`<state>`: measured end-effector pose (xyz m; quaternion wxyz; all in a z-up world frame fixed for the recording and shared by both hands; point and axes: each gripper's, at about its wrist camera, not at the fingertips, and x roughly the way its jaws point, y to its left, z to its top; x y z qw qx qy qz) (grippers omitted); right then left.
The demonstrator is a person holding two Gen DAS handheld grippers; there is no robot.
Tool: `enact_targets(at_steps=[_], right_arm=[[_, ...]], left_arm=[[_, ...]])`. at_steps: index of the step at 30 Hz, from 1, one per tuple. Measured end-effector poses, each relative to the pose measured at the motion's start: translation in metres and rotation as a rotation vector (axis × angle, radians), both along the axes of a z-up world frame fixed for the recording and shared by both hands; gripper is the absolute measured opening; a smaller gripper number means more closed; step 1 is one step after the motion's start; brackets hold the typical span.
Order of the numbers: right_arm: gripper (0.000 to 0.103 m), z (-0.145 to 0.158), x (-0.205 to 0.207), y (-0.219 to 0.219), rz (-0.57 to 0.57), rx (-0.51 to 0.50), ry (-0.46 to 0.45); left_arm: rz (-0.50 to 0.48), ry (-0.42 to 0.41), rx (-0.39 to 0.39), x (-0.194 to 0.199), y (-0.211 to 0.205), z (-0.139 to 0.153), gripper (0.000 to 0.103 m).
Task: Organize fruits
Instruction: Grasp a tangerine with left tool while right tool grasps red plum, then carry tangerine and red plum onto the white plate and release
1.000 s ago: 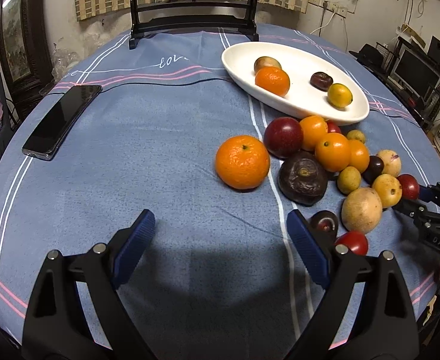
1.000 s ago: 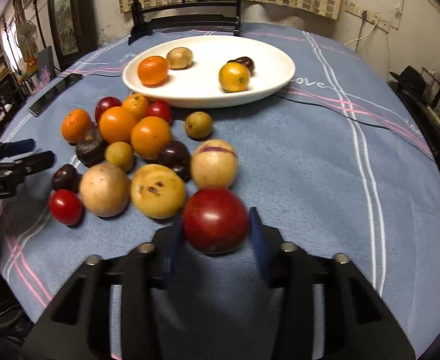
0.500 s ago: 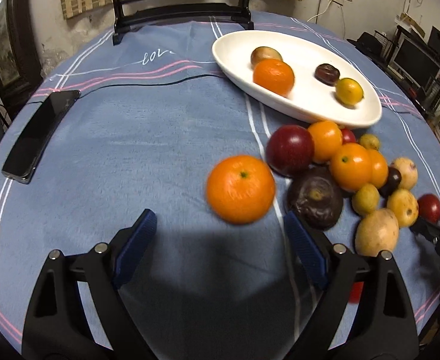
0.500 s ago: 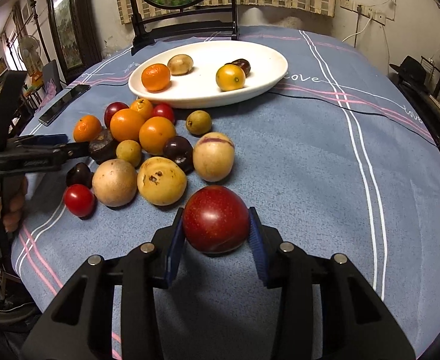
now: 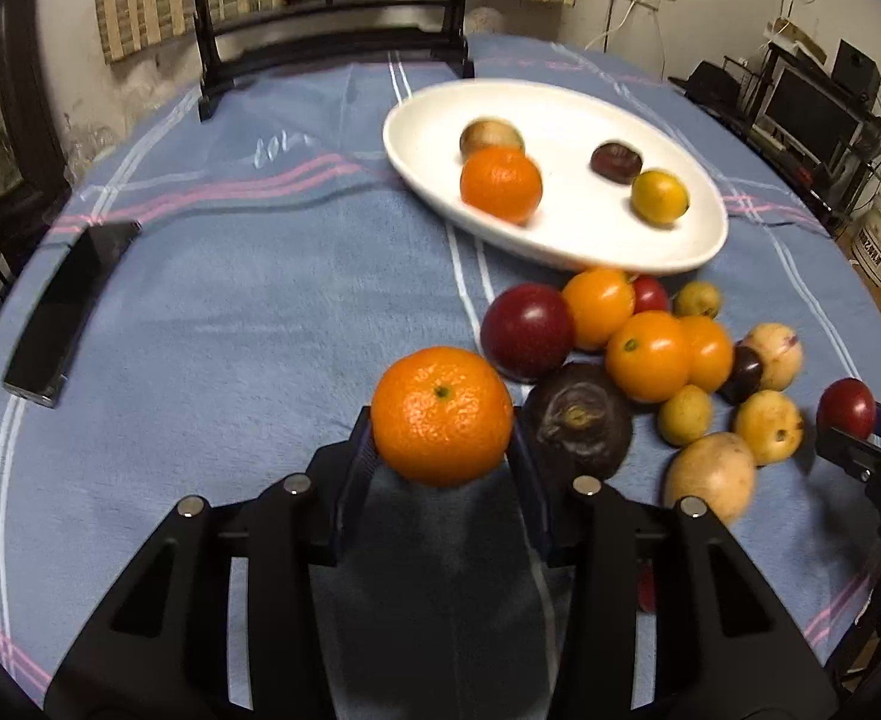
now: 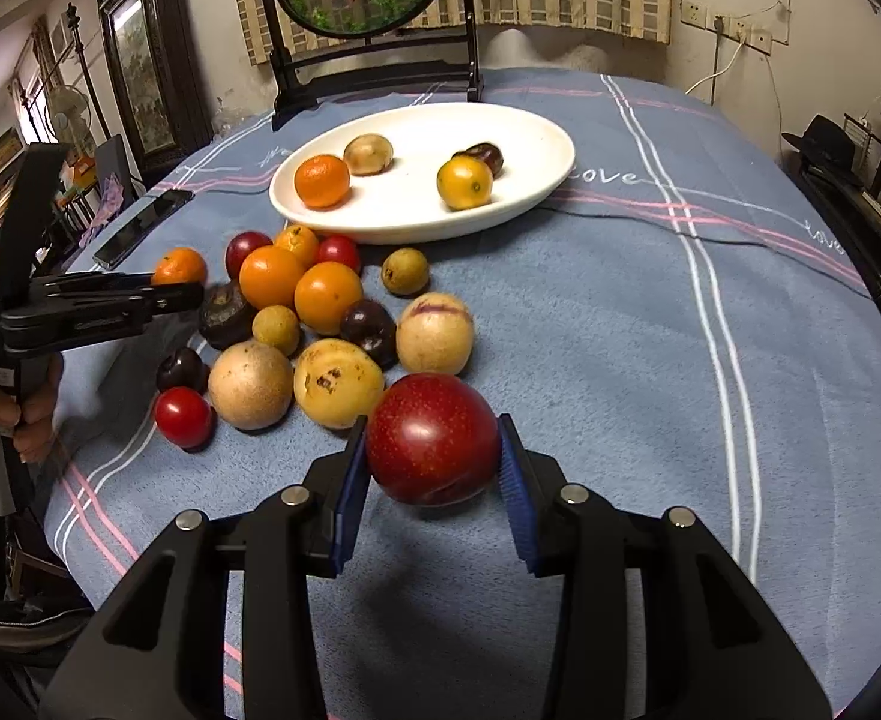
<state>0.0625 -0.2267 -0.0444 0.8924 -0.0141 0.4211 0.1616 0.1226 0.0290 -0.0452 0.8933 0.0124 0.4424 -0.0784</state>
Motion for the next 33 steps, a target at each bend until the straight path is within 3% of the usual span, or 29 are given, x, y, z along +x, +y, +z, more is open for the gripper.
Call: enact_targets(at_steps=[7, 16, 21, 28, 33], right_arm=[[0.042, 0.026, 0.013, -0.003, -0.002, 0.019, -0.063], [0.041, 0.061, 0.073, 0.012, 0.005, 0.011, -0.152], [0.041, 0.059, 0.133, 0.021, 0.008, 0.005, -0.135], [0.041, 0.033, 0.205, 0.035, 0.0, -0.042, -0.082], [0.041, 0.016, 0.239, 0.053, 0.023, -0.108, -0.057]], left_arm=[[-0.035, -0.079, -0.019, 0.001, -0.008, 0.039, 0.044], [-0.066, -0.106, -0.034, 0.064, -0.033, 0.066, 0.044], [-0.052, -0.062, -0.08, 0.121, -0.044, 0.061, 0.044], [-0.008, -0.018, -0.025, 0.197, -0.063, 0.039, 0.044], [0.016, 0.016, -0.001, 0.229, -0.069, 0.022, 0.044]])
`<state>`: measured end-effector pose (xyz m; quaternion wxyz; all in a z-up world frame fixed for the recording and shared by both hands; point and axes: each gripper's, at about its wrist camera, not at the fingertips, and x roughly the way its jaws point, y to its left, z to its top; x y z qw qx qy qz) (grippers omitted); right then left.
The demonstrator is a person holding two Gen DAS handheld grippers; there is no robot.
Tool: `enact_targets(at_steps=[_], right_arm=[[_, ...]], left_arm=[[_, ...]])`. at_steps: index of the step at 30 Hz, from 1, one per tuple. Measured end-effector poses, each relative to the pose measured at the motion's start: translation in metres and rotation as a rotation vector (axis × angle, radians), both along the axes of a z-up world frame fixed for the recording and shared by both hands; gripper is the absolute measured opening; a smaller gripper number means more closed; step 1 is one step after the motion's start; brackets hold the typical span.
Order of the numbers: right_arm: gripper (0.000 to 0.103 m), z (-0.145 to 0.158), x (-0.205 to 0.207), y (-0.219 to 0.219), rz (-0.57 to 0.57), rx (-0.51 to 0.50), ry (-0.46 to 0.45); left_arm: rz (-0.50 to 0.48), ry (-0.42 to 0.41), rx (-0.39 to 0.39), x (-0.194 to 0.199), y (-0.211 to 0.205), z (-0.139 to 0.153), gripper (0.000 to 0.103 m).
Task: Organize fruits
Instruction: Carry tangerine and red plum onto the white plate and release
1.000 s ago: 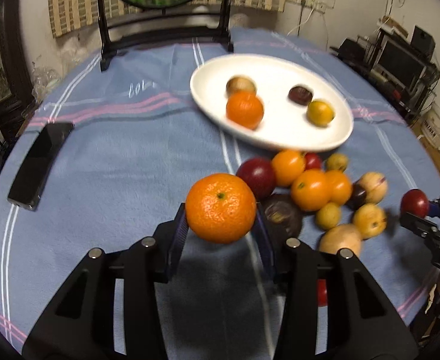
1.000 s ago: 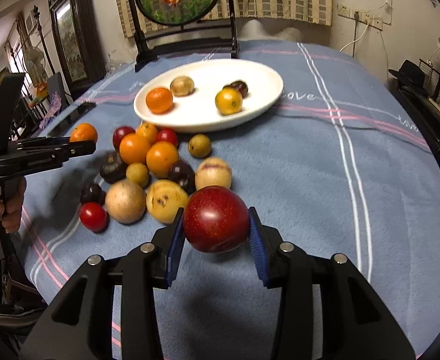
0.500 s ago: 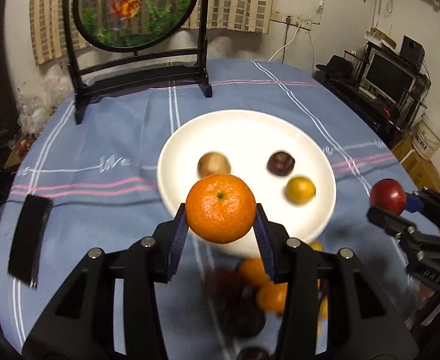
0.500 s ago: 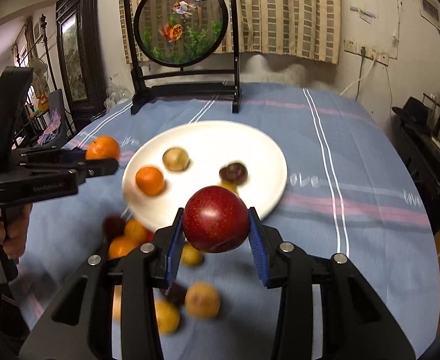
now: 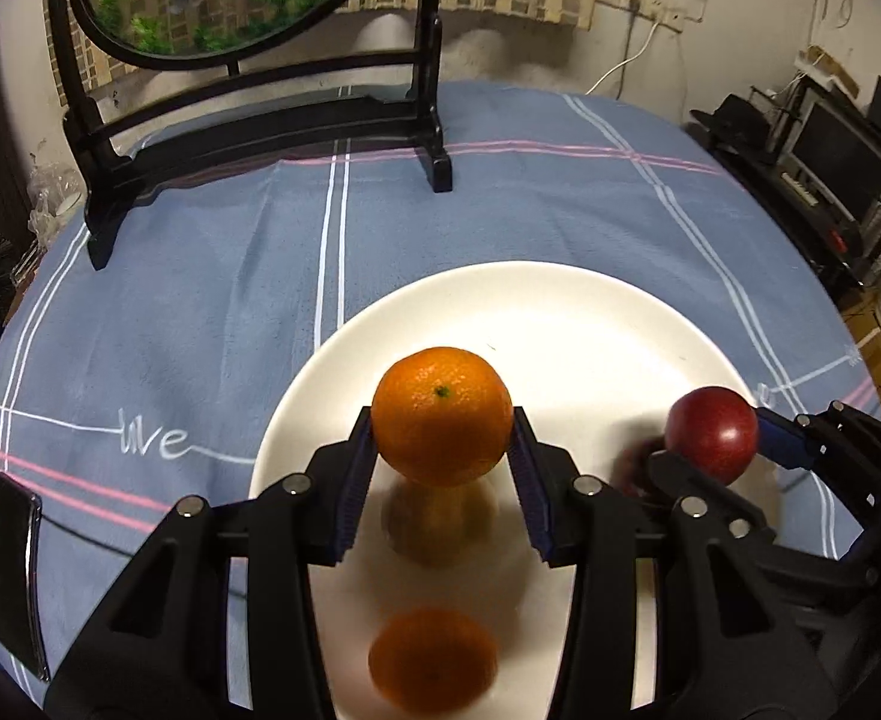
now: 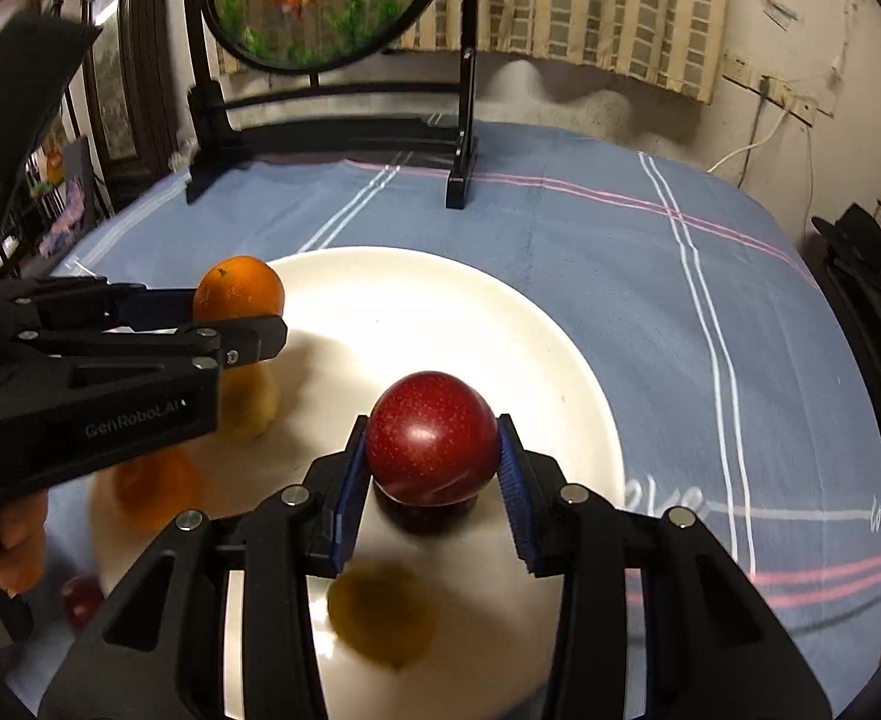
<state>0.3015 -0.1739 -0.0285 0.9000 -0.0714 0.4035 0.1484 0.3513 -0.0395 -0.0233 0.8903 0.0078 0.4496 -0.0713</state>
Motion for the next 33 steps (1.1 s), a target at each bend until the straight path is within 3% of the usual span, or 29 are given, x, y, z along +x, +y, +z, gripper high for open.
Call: enact_targets(at_steps=[3, 5, 7, 8, 14, 22, 33], right_arm=[[0.042, -0.007, 0.012, 0.007, 0.019, -0.03, 0.012], [0.047, -0.01, 0.017, 0.012, 0.041, -0.058, 0.015], [0.058, -0.009, 0.018, 0.013, 0.041, -0.081, -0.004], [0.06, -0.007, 0.016, 0.012, 0.034, -0.083, -0.02], [0.061, 0.009, -0.002, -0.007, -0.002, -0.003, -0.038], [0.065, 0.026, -0.068, -0.038, -0.029, 0.097, -0.046], [0.066, 0.007, -0.173, -0.058, -0.059, 0.144, 0.002]], left_arm=[[0.005, 0.028, 0.007, 0.011, -0.003, -0.011, 0.045], [0.017, 0.044, 0.005, 0.015, -0.003, -0.017, 0.046], [0.039, 0.018, 0.011, 0.015, -0.003, -0.014, 0.074], [0.042, -0.003, 0.013, 0.012, -0.004, -0.011, 0.078], [0.025, -0.057, 0.009, -0.013, -0.003, 0.015, 0.081], [0.007, -0.105, 0.009, -0.09, 0.009, 0.04, 0.086], [-0.009, -0.15, -0.017, -0.209, 0.027, 0.036, 0.09]])
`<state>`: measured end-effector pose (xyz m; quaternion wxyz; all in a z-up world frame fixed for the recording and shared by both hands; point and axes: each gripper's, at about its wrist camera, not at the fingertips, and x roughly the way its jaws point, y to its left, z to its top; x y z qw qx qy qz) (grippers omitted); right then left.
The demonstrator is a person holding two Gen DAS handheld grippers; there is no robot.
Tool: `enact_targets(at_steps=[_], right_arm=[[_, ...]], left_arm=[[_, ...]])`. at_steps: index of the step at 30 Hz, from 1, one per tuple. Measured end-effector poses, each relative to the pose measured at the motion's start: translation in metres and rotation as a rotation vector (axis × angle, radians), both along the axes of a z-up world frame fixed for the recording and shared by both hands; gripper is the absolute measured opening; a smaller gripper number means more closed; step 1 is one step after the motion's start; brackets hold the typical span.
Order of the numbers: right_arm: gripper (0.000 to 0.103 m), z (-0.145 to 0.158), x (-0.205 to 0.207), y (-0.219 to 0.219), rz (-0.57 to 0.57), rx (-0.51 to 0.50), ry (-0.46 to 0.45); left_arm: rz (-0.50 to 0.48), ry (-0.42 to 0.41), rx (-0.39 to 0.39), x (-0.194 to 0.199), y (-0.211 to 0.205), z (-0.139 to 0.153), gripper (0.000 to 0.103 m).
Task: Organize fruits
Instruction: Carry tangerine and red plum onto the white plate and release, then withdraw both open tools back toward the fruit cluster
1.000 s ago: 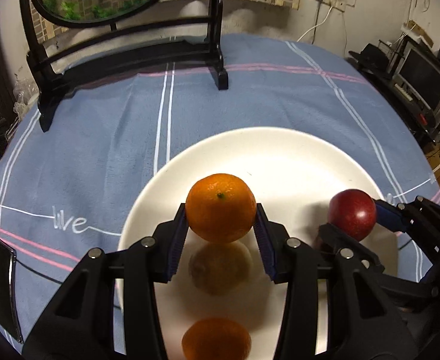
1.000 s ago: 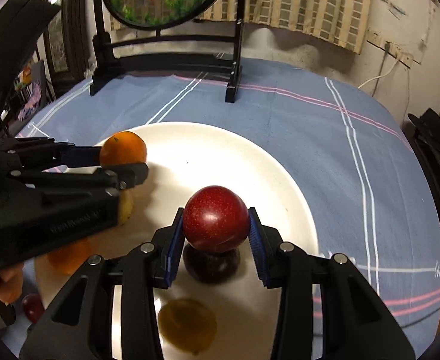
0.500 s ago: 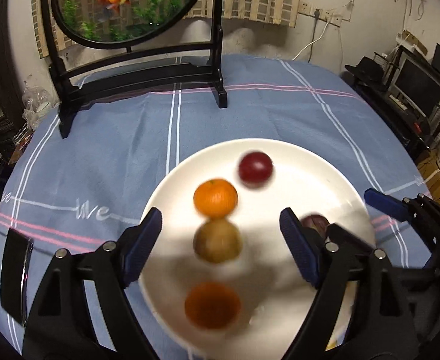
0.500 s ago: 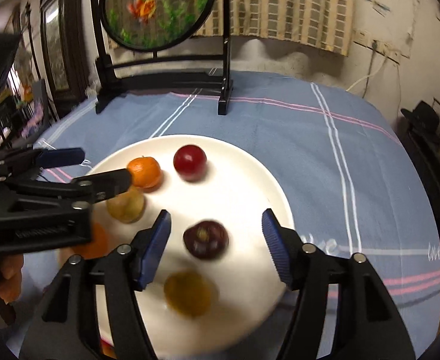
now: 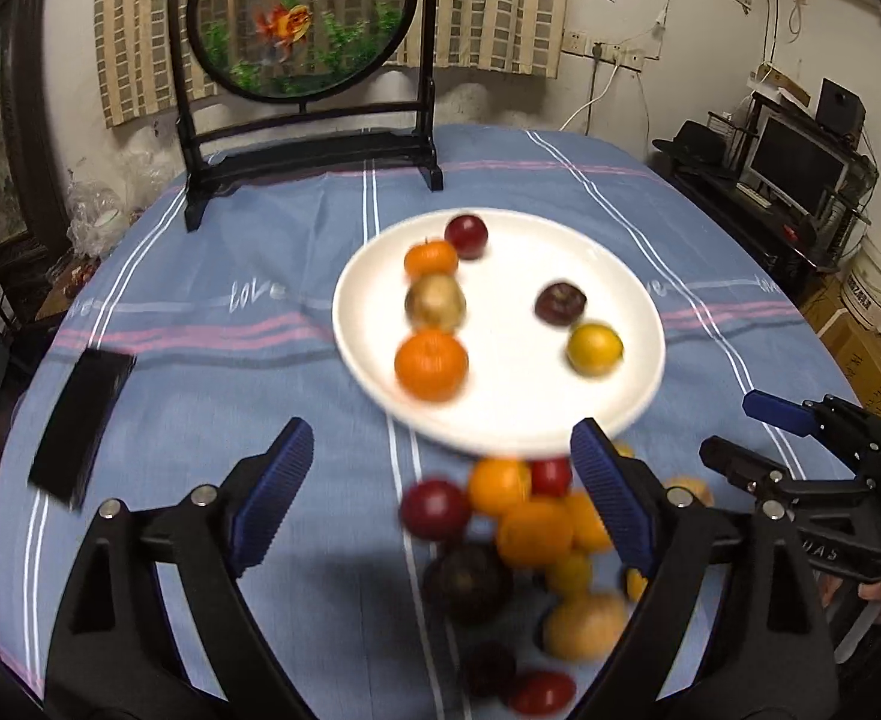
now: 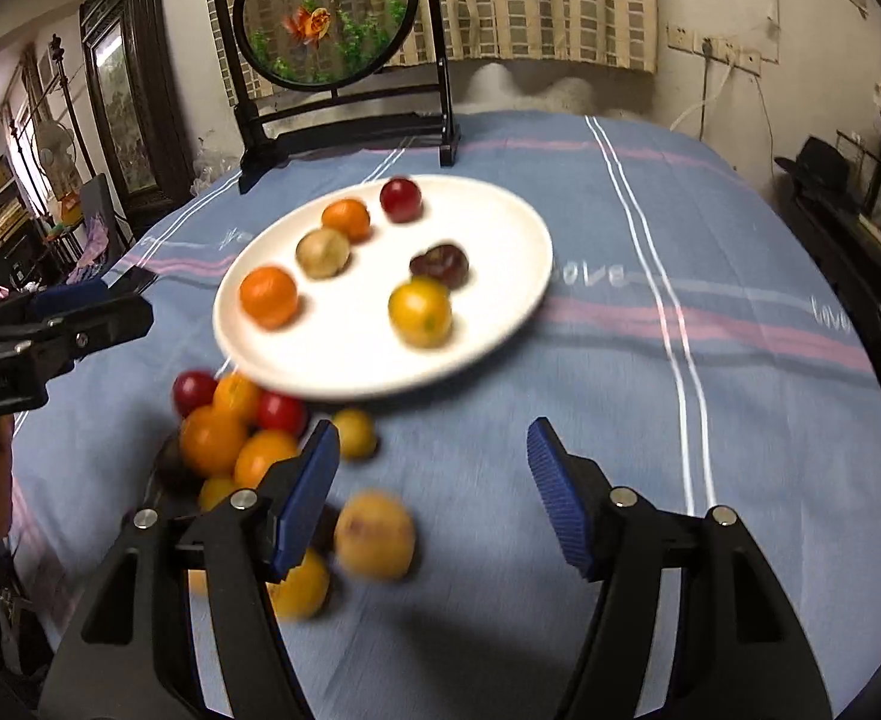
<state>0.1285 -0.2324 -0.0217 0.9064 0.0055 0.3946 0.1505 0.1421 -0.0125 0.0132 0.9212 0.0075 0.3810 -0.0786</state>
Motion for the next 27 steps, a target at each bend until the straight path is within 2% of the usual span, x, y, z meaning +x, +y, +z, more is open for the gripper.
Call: enact_targets(at_steps=[6, 12, 27], right_arm=[[0.066, -0.011, -0.038, 0.003, -0.005, 0.005, 0.012], [0.066, -0.023, -0.064, 0.009, 0.014, 0.009, 0.027], [0.066, -0.036, -0.079, 0.013, 0.033, 0.004, 0.04]], left_arm=[[0.017, 0.01, 0.013, -0.043, 0.004, -0.015, 0.09], [0.011, 0.023, -0.002, -0.069, 0.006, -0.026, 0.092], [-0.002, 0.12, 0.015, -0.086, 0.005, -0.06, 0.092]])
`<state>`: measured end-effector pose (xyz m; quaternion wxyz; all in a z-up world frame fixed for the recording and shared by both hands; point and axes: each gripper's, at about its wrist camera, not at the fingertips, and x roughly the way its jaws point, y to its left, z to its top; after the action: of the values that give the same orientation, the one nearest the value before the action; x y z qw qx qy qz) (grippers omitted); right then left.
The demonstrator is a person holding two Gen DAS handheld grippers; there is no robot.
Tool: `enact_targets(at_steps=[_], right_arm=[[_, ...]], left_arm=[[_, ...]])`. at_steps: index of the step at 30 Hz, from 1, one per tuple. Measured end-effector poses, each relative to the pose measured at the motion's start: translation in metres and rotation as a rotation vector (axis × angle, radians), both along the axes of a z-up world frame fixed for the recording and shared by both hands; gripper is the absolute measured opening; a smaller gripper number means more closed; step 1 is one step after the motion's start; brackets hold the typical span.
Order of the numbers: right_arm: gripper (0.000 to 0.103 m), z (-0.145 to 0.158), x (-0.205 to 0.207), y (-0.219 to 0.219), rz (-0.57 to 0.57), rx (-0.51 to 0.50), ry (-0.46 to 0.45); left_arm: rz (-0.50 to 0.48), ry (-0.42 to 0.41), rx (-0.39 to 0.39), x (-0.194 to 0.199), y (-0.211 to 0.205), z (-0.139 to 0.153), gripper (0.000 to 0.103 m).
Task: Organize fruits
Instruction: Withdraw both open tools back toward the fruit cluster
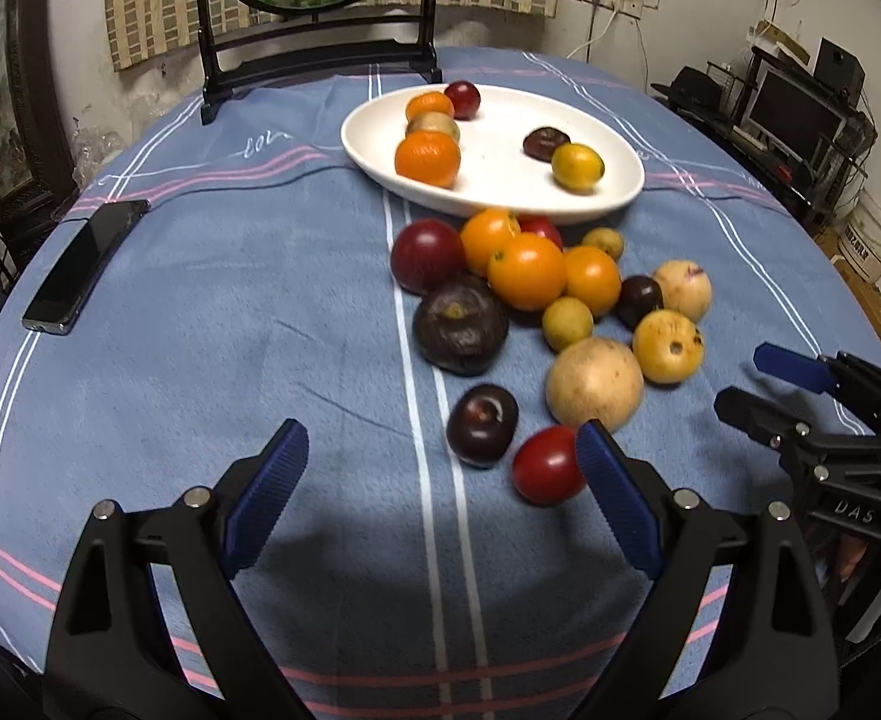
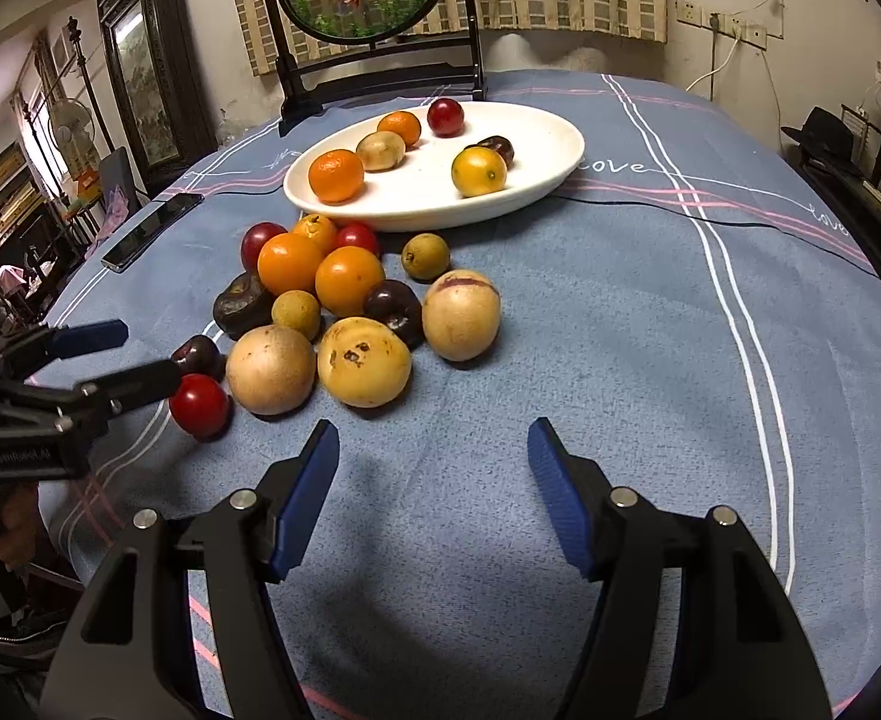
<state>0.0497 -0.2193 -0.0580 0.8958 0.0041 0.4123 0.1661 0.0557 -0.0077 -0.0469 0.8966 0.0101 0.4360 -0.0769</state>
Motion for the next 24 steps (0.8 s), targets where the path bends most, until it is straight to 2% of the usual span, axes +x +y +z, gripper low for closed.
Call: enact_targets(at_steps=[15, 17, 19, 20, 21, 22, 24], right_arm=[[0.066, -0.002, -0.003, -0.001, 0.01, 0.023, 0.001], [0.066, -0.002, -0.003, -0.002, 0.01, 0.025, 0.003], [0.066, -0.002, -0.003, -0.001, 0.011, 0.025, 0.003], [0.066, -0.002, -0.003, -0.002, 0.012, 0.025, 0.003], [0.066, -0.002, -0.002, -0.002, 0.012, 0.024, 0.004], [0.066, -0.002, -0.002, -0.002, 0.012, 0.024, 0.004], [0.066, -0.003, -0.003, -0.001, 0.01, 0.023, 0.004]], left_arm=[[-0.031, 0.078, 0.029, -0.001, -0.021, -0.02, 0.092], [-0.033, 0.071, 0.027, -0.001, -0.023, -0.021, 0.089], [-0.054, 0.08, 0.021, -0.002, -0.025, -0.022, 0.067], [-0.068, 0.091, 0.016, -0.002, -0.027, -0.023, 0.063], [-0.076, 0.085, 0.022, -0.003, -0.028, -0.022, 0.051], [-0.098, 0.088, 0.016, -0.003, -0.031, -0.021, 0.044], [-0.101, 0.09, 0.012, -0.002, -0.032, -0.02, 0.041]])
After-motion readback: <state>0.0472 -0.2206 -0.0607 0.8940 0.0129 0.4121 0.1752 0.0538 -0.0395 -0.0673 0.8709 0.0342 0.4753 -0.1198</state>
